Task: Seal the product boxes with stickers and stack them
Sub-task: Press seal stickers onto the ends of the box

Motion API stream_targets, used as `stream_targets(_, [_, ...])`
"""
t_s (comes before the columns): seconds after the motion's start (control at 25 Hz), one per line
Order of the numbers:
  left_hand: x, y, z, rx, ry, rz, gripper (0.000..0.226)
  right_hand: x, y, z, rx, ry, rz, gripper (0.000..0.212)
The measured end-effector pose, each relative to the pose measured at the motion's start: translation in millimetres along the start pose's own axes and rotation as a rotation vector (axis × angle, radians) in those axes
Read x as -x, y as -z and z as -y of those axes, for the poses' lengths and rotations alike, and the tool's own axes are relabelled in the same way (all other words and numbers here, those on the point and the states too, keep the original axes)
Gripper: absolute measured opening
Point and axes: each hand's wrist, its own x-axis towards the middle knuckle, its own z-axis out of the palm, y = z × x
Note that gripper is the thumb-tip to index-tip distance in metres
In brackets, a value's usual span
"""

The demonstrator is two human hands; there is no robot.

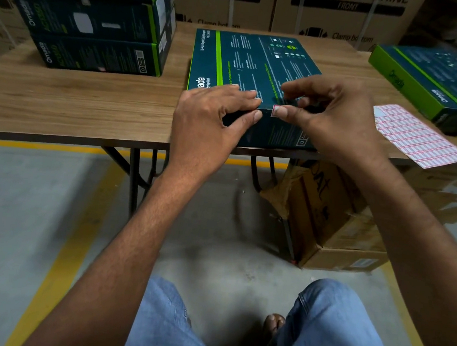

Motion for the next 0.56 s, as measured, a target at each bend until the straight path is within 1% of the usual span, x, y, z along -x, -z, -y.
stream_targets(0.08, [0,0,0,0.002,0.006,0.0,0.025,1,-1,-2,-0.004,0.027,-0.032,0.03])
stream_targets(0.12, [0,0,-1,0.001,0.009,0.0,0.025,3,-3,-3,0.002,0.07,-0.06,0.025])
stream_targets(0.2, [1,0,-2,0.001,0.012,0.0,0.025,9,-9,-8,0.042,0.225,-0.122,0.016])
stream_targets(0.28, [1,1,-2,-0.001,0.01,0.0,0.025,14,-16,-17,0.111,0.357,-0.187,0.017])
stream_targets(0.36, [0,1,-2,0.004,0.009,0.002,0.024,15,-20,-23,0.211,0.411,-0.229,0.021])
stream_targets(0.44, [1,0,-2,0.012,0.011,0.005,0.024,13,-20,-26,0.308,0.457,-0.222,0.022])
stream_targets(0.56, [0,1,0,0.024,0.013,0.014,0.026,8,-16,-29,0.386,0.498,-0.138,0.026])
